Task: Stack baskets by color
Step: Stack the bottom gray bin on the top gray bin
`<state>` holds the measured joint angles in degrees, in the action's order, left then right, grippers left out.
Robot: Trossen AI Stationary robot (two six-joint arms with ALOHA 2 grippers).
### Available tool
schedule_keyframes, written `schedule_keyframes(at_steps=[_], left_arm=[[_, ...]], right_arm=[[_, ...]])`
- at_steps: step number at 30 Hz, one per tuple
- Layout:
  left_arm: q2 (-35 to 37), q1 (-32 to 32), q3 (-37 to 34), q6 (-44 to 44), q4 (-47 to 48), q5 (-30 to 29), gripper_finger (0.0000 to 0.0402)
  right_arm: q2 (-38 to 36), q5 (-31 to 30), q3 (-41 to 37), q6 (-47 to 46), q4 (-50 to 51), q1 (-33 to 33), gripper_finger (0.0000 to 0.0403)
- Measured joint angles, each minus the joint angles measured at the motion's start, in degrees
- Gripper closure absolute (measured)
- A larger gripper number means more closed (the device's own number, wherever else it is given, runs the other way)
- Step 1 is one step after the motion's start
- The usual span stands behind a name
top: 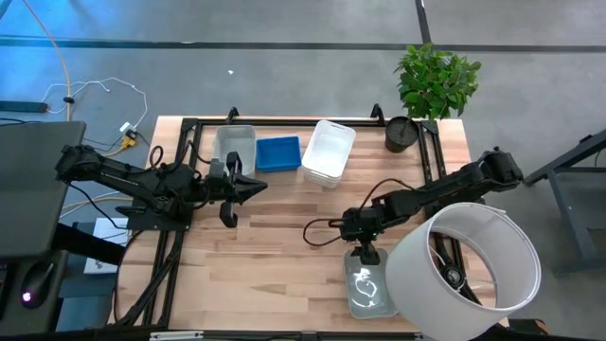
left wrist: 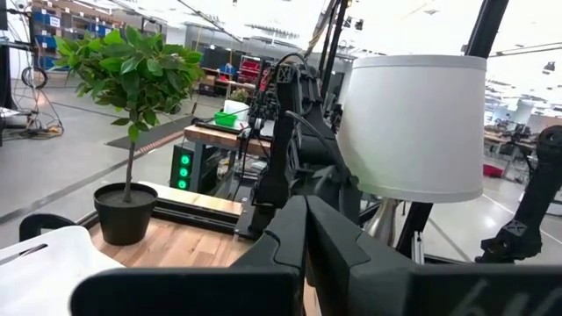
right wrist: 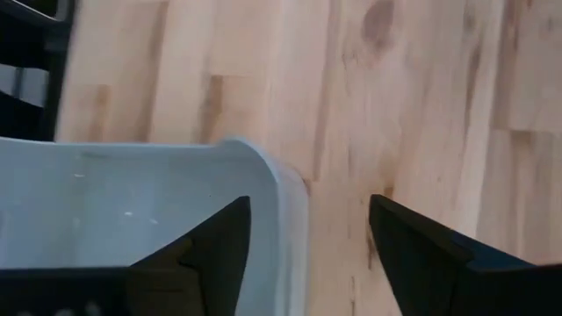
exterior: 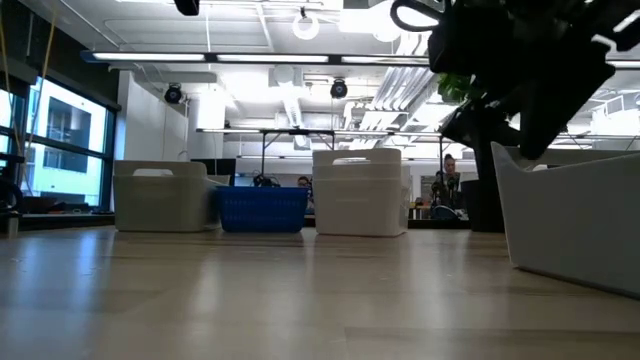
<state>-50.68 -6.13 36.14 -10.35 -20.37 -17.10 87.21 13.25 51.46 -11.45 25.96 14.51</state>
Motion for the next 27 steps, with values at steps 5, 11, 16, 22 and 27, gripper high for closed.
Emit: schedule_keyframes(at_steps=[5, 11, 16, 22, 27], left_arm=[[0.0, 0.0, 0.0, 0.0, 0.5, 0.0, 0.0401], [0.0, 0.0, 0.0, 0.0, 1.3, 0.0, 0.0401], [0.0, 0.0, 0.0, 0.0, 1.3, 0.0, 0.0401], [0.0, 0.0, 0.0, 0.0, 1.3, 0.0, 0.0401], [0.5, 0.0, 0.0, 0.0, 1.2, 0.1, 0.0401]], right_arm=[[0.7, -2.2, 0.0, 0.0, 1.6, 0.5, 0.0246], [0.7, -2.1, 0.0, 0.0, 1.4, 0.5, 0.0324], [0.7, -2.1, 0.0, 0.0, 1.2, 0.5, 0.039], [0.2, -2.3, -0.1, -1.8, -0.5, -0.1, 0.04], [-2.7, -3.4, -0.1, -5.7, -4.5, -4.3, 0.0402]])
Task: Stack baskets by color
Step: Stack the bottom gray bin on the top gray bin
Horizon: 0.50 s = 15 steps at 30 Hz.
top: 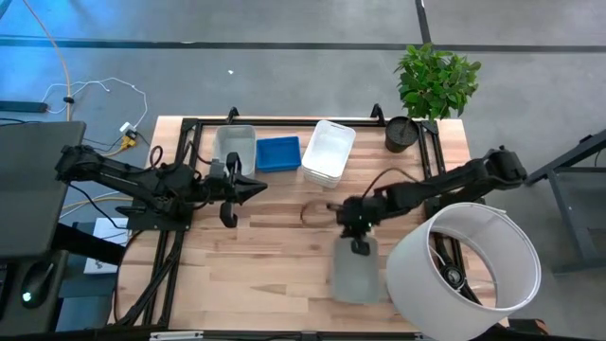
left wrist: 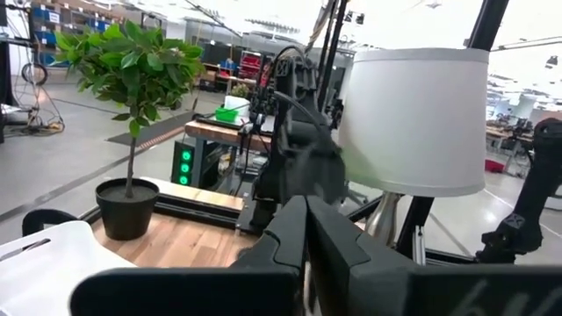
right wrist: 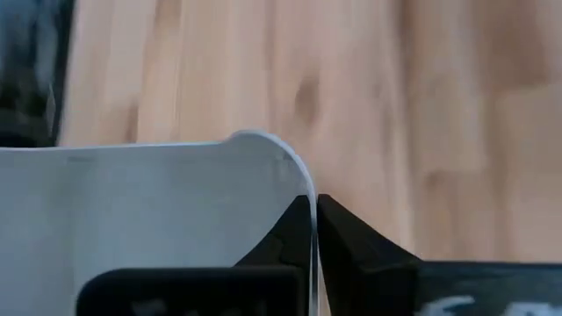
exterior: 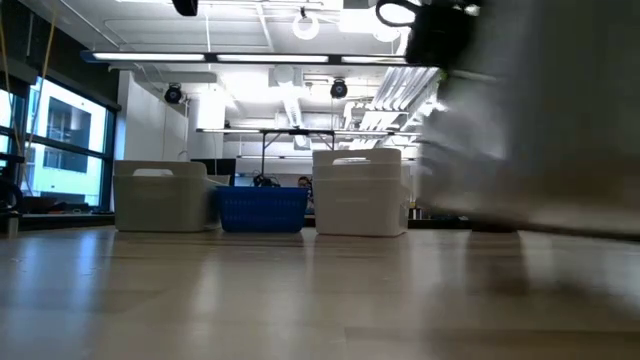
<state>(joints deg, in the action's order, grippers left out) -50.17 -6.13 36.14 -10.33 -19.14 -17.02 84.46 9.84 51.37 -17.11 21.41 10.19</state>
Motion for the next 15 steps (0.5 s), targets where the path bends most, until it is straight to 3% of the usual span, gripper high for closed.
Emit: schedule_keyframes(at_steps=[8, 15], left_arm=[[3.9, 0.0, 0.1, 1.9, 1.5, 0.1, 0.0401], [7.0, 0.0, 0.1, 4.5, 1.5, -2.1, 0.0401]], right_arm=[[-3.4, -9.2, 0.0, -19.7, -8.4, -9.6, 0.0402], [-3.4, -19.2, 0.0, -41.1, 1.4, -11.6, 0.0403]])
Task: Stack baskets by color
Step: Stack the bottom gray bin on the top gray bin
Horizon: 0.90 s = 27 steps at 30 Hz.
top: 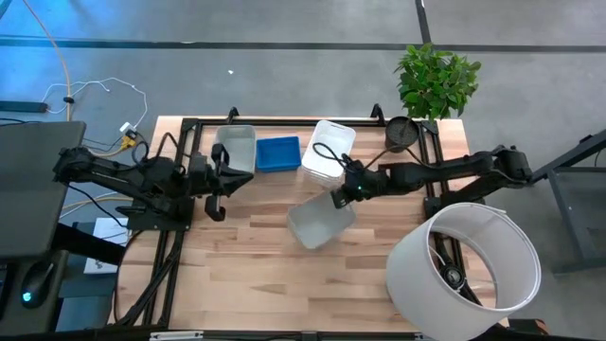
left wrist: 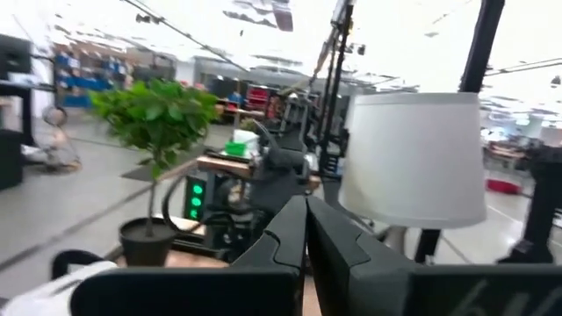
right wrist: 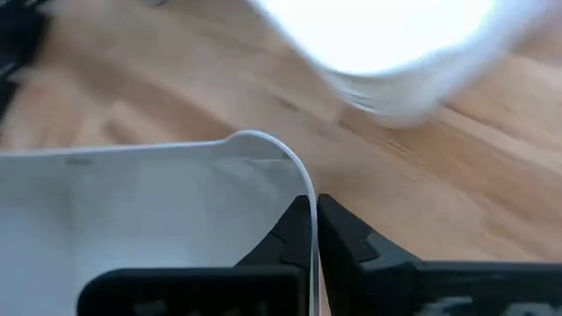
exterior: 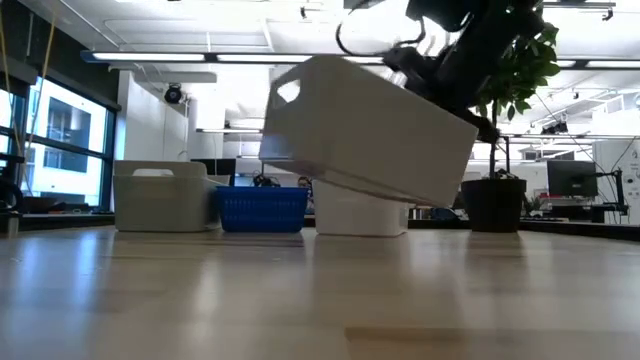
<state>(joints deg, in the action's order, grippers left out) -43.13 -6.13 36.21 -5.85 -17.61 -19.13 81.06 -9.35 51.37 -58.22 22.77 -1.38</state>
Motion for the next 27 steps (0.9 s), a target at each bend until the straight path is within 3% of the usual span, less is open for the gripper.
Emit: schedule_keyframes(at_steps=[9, 19, 27], left_arm=[[0.5, 0.0, 0.0, 3.5, 0.1, -5.2, 0.0401], [0.5, 0.0, 0.0, 4.1, 0.2, -5.3, 0.0401], [0.5, 0.0, 0.0, 4.0, 0.2, -5.3, 0.0401]], right_arm=[[0.2, -8.3, 0.0, -20.9, 9.8, 2.7, 0.0403], [5.9, -7.6, 0.0, -29.4, 10.1, 5.2, 0.0403], [6.1, -8.0, 0.0, -31.9, 9.8, 5.7, 0.0403]])
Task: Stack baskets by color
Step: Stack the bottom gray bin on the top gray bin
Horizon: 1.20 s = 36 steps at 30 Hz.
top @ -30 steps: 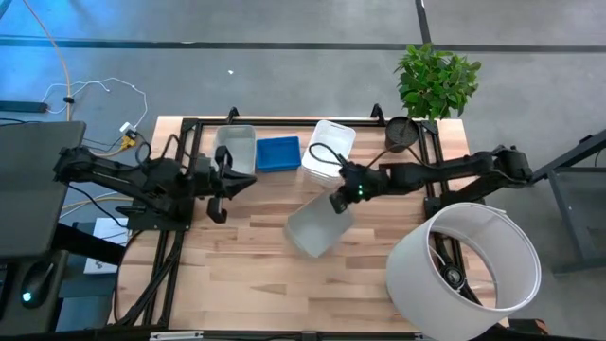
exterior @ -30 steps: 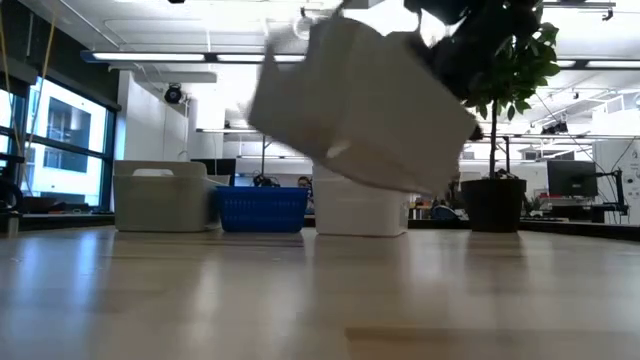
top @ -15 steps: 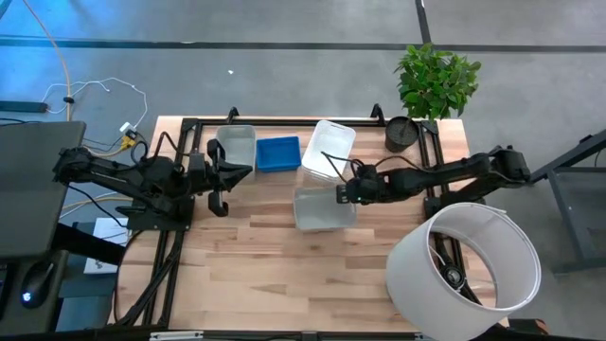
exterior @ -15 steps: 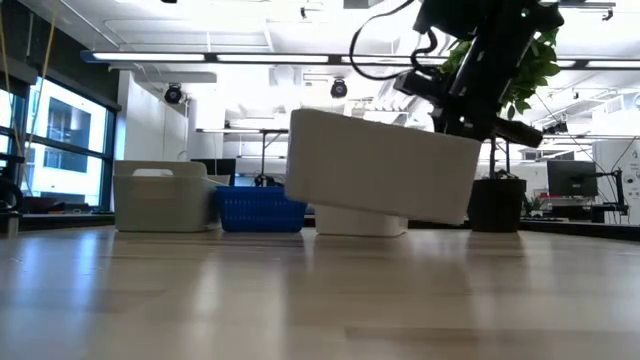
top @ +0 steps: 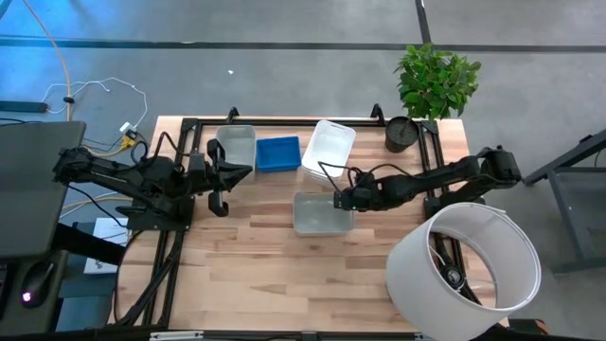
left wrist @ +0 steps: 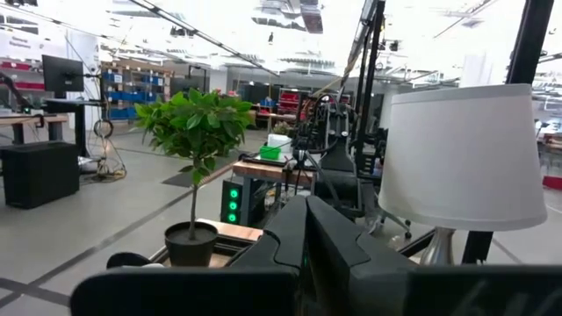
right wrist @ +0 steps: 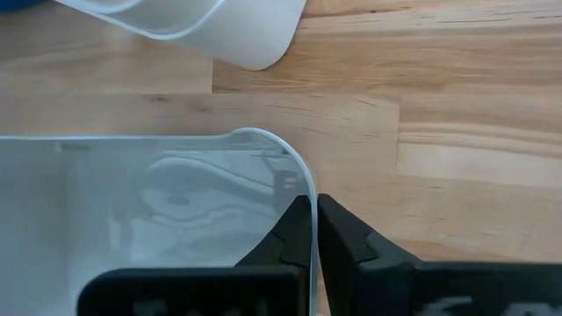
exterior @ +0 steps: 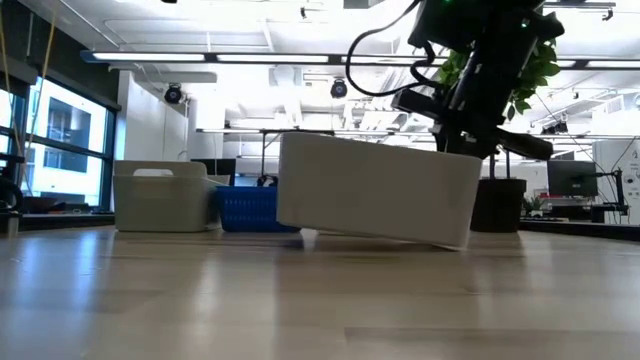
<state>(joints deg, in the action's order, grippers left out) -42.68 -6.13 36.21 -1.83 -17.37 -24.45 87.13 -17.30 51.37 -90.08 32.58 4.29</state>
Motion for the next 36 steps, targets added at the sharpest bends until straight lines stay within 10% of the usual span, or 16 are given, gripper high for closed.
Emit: schedule_keyframes(at_steps=[13, 26, 36], left_arm=[[0.0, 0.0, 0.0, -0.1, 0.0, 0.0, 0.0401], [0.0, 0.0, 0.0, -0.1, 0.0, 0.0, 0.0401], [0.0, 0.0, 0.0, -0.8, 1.0, 0.0, 0.0401]], right_arm=[[0.0, 0.6, 0.0, 0.0, -0.9, 0.0, 0.0392], [0.0, -0.2, 0.0, 0.1, -1.6, 0.0, 0.0231], [-1.6, -0.5, 0.0, 3.8, -1.6, -0.1, 0.0202]])
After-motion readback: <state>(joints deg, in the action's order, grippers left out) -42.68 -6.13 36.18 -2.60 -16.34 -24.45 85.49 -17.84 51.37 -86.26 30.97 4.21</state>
